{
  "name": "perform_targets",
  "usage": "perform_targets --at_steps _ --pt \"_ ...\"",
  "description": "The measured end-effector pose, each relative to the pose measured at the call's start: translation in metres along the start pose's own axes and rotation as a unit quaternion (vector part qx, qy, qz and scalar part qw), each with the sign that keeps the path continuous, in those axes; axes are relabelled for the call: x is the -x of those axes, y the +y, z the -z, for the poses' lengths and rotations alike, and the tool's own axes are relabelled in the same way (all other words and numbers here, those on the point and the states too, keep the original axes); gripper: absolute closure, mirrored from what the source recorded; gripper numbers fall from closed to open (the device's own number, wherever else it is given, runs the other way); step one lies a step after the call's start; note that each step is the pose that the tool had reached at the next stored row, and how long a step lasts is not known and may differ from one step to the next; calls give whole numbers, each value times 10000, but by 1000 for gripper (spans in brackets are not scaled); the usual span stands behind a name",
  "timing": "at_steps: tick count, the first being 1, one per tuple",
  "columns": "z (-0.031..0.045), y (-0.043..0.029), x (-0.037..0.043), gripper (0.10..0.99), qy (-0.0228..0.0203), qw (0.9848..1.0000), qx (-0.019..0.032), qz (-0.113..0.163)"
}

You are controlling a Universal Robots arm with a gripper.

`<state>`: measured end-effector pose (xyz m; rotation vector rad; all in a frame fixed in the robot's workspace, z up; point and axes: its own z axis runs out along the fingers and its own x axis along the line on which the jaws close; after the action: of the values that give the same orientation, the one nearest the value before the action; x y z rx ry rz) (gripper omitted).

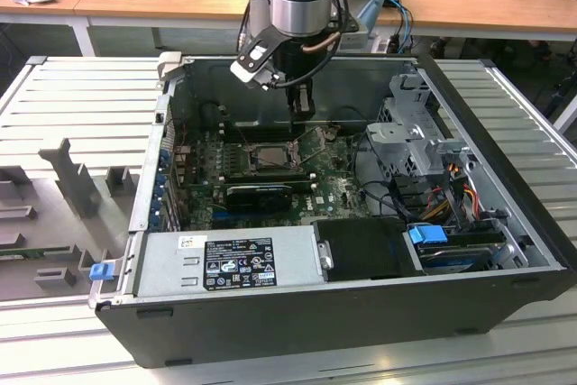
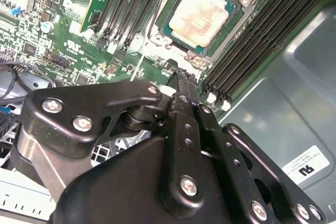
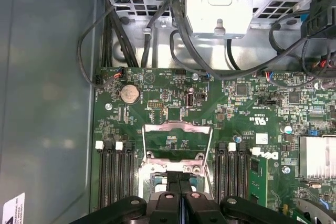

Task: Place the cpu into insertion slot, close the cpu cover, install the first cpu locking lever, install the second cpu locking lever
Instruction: 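Close the cpu cover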

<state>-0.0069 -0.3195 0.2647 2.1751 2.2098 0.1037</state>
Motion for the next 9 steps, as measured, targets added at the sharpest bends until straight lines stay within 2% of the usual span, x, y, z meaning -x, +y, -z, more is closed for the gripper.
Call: perform_targets --at_steps 3,9 --pt "4 47 0 980 0 10000 0 0" --pt "10 92 0 980 -1 10000 0 0"
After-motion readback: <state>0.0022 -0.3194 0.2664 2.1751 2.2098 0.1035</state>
